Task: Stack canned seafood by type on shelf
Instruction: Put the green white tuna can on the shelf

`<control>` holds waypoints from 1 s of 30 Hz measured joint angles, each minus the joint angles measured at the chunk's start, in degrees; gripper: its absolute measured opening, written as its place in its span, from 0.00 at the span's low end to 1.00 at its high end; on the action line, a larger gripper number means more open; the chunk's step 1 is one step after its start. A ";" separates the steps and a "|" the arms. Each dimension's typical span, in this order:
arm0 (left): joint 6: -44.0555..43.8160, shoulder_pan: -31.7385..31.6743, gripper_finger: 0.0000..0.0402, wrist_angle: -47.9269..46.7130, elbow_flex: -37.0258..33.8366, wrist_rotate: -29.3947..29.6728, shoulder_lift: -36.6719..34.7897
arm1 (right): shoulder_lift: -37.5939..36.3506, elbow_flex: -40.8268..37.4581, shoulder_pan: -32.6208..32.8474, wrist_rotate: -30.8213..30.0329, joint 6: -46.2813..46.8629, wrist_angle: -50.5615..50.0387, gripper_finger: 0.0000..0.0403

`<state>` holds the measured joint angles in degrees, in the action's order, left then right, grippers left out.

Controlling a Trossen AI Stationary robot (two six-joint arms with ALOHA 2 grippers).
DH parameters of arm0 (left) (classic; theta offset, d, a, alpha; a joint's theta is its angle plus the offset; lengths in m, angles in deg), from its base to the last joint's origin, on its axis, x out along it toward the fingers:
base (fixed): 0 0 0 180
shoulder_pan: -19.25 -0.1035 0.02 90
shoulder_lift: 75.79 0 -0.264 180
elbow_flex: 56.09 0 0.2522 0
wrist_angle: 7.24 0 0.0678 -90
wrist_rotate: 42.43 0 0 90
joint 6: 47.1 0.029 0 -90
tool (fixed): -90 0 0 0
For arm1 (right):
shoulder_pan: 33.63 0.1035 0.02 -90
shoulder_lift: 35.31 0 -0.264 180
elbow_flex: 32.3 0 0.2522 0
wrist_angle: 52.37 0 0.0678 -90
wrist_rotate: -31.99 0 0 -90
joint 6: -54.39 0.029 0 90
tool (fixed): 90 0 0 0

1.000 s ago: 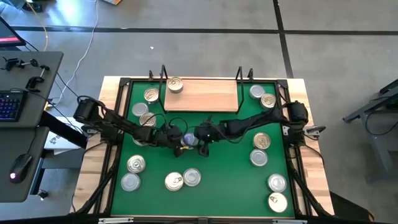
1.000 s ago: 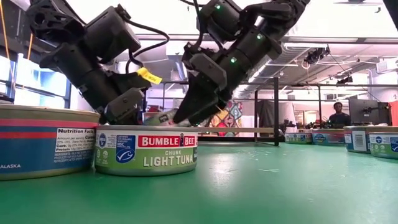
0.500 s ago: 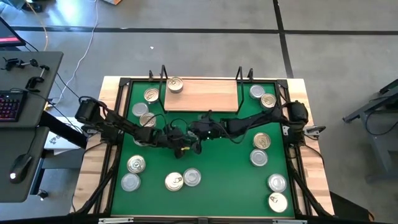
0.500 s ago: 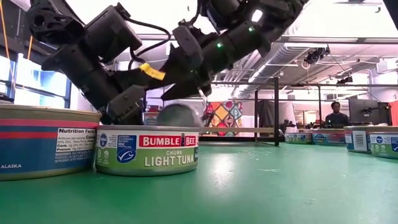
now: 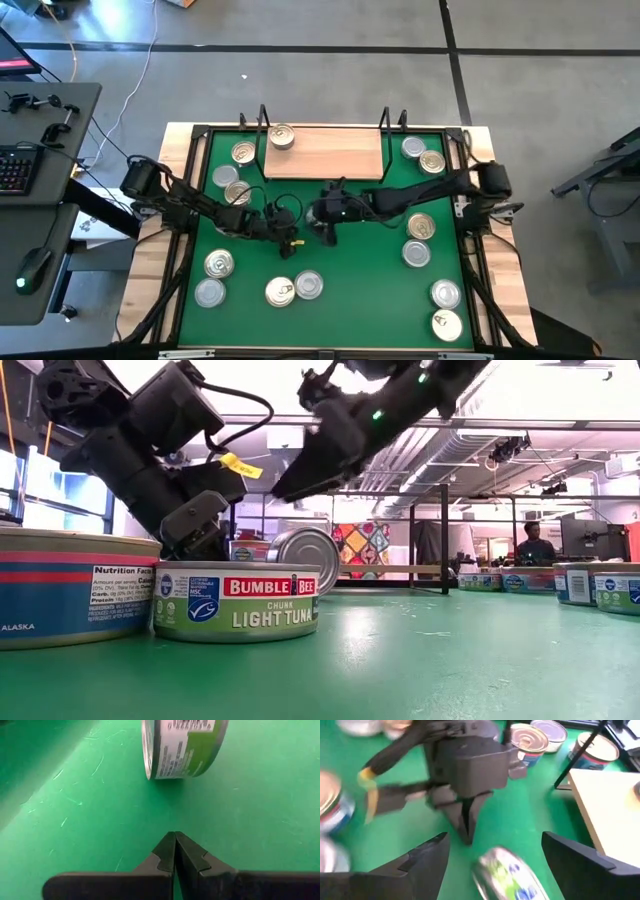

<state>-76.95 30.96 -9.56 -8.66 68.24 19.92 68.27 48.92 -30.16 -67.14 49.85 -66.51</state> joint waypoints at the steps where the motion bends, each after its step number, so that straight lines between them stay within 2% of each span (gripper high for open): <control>1: 0.12 0.00 0.00 -0.03 0.00 0.18 -0.01 | -0.99 0.00 -0.09 0.41 -1.62 -1.92 0.77; 7: 0.54 0.13 0.00 -0.72 0.00 0.27 -0.10 | -2.80 -0.05 -3.77 9.14 -12.65 -11.37 0.77; 11: 0.69 0.13 0.00 -1.04 0.00 0.40 -0.12 | -0.12 -0.07 -6.41 14.01 -17.24 -9.55 0.77; 15: 1.59 0.11 0.00 -0.80 0.00 0.42 -0.12 | 3.07 -0.09 -8.35 17.88 -17.97 -4.81 0.77; 18: 1.63 -0.01 0.00 -0.75 0.00 0.45 -0.12 | 5.06 0.04 -8.79 19.24 -17.96 -0.69 0.77; 23: 3.16 -0.07 0.00 -1.05 0.55 0.88 -0.12 | 7.83 2.15 -8.68 21.60 -17.72 0.13 0.76; 27: 4.97 -0.11 0.00 -4.28 2.41 1.20 -0.61 | 8.62 3.35 -8.52 24.48 -16.02 -0.16 0.66; 30: 4.51 -0.08 0.00 -11.39 3.80 2.85 -2.17 | 8.55 3.41 -8.04 21.77 -15.55 -0.70 0.51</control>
<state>-72.45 30.88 -20.95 -4.87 71.09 17.75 76.82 52.33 -38.20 -45.37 34.30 -67.21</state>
